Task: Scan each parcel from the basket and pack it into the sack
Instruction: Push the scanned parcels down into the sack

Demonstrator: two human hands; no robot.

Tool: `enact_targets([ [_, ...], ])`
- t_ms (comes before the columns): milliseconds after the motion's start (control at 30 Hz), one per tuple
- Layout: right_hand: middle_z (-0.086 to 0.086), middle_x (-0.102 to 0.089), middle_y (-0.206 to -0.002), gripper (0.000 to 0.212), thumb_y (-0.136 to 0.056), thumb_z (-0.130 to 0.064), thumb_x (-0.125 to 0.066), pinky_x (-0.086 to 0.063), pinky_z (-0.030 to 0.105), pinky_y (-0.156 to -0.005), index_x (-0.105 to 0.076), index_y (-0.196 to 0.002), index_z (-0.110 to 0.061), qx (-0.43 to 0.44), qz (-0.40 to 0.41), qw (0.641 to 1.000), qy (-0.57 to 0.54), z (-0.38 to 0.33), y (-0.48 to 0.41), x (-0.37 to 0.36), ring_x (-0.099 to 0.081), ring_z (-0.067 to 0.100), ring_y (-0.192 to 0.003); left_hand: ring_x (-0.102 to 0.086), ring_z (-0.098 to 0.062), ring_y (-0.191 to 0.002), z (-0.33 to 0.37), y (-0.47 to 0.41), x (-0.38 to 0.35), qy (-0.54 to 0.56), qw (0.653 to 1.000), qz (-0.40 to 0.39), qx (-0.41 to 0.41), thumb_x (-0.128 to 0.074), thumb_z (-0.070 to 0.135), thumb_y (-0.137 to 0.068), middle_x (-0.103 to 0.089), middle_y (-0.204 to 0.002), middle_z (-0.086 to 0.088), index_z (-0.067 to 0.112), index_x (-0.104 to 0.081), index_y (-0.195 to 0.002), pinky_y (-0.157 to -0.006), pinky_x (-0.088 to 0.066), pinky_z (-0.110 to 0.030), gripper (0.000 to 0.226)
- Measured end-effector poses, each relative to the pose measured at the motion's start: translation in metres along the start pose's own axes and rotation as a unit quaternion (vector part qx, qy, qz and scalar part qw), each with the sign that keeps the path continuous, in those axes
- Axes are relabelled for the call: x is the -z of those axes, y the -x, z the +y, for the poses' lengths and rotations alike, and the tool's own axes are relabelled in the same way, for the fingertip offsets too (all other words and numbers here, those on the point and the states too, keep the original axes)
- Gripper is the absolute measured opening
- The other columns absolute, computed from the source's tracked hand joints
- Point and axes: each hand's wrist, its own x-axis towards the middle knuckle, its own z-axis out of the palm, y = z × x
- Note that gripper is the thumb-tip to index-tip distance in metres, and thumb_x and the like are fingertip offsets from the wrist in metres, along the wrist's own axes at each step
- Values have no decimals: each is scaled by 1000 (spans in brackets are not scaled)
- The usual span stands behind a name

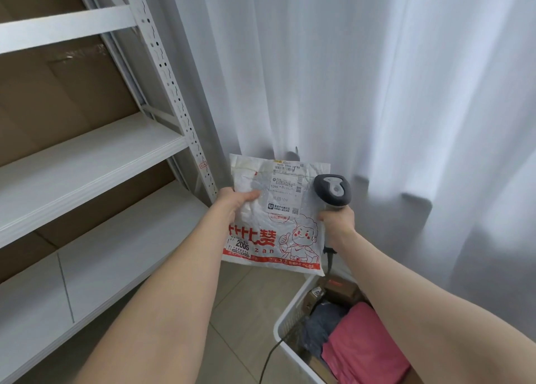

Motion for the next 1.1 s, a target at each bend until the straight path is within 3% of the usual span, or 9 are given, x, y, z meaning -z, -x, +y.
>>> enact_targets([
  [100,9,-62,-89,23,-80,4,-60,-53,42,-85,-58,-98,-10,-10,0,1000,-14,0,0,1,-60,30,-90,-59,-37,-112,-1,-1,-2,1,1000,-16,0,-81,20,-72,-63,-121,-16,1,-55,-125,-98,-46,-53,63],
  [233,5,-59,-83,23,-81,3,-63,-51,40,-82,-57,-99,-10,-1,-3,1000,-21,-4,-2,4,-59,29,-90,-61,-34,-108,-5,-4,-4,-9,1000,-16,6,-71,9,-83,-64,-119,-15,3,-58,-122,-97,-48,-51,42],
  [400,13,-63,-97,28,-80,0,-69,-51,47,-93,-61,-107,-5,-16,-20,1000,-14,-11,-5,10,-61,35,-100,-64,-25,-85,-10,-8,-4,32,998,50,-18,-73,9,-81,-67,-110,-10,7,-62,-111,-74,-56,-38,32],
  [500,14,-64,-104,26,-81,1,-69,-51,50,-96,-57,-102,-9,-24,-54,998,-3,-14,-5,12,-61,35,-104,-65,-31,-97,-9,-5,-2,49,998,46,-8,-79,15,-75,-67,-109,-10,6,-62,-112,-88,-54,-48,42],
  [633,17,-64,-109,23,-82,3,-66,-50,47,-97,-56,-101,-7,-29,-12,999,22,-15,-7,10,-60,35,-106,-63,-34,-106,-7,2,3,81,992,-91,18,-74,8,-78,-65,-120,-16,4,-58,-122,-94,-48,-53,47],
  [700,17,-64,-111,25,-83,4,-63,-50,46,-98,-58,-106,-5,-32,11,999,16,-14,-10,11,-60,34,-106,-61,-35,-109,-6,6,6,42,984,-173,24,-71,4,-80,-64,-121,-14,12,-56,-124,-88,-49,-54,47],
  [800,16,-64,-113,31,-84,1,-63,-50,45,-98,-60,-114,-4,-40,40,998,-2,-14,-12,14,-61,34,-107,-62,-37,-106,-12,9,13,-20,975,-208,69,-74,7,-77,-67,-114,-15,19,-56,-120,-83,-50,-56,49],
  [900,15,-65,-112,35,-84,0,-63,-50,45,-98,-60,-118,-5,-40,58,997,-29,-16,-14,16,-61,34,-106,-69,-33,-94,-22,9,16,-41,975,-196,94,-75,14,-78,-71,-104,-17,6,-60,-117,-78,-56,-49,43],
  [1100,13,-62,-95,22,-82,0,-68,-50,39,-83,-60,-102,-6,-41,31,999,-10,-16,-14,16,-58,30,-90,-68,-28,-83,-26,2,3,-19,998,-54,9,-72,14,-83,-70,-104,-15,7,-61,-99,-72,-57,-42,21],
])
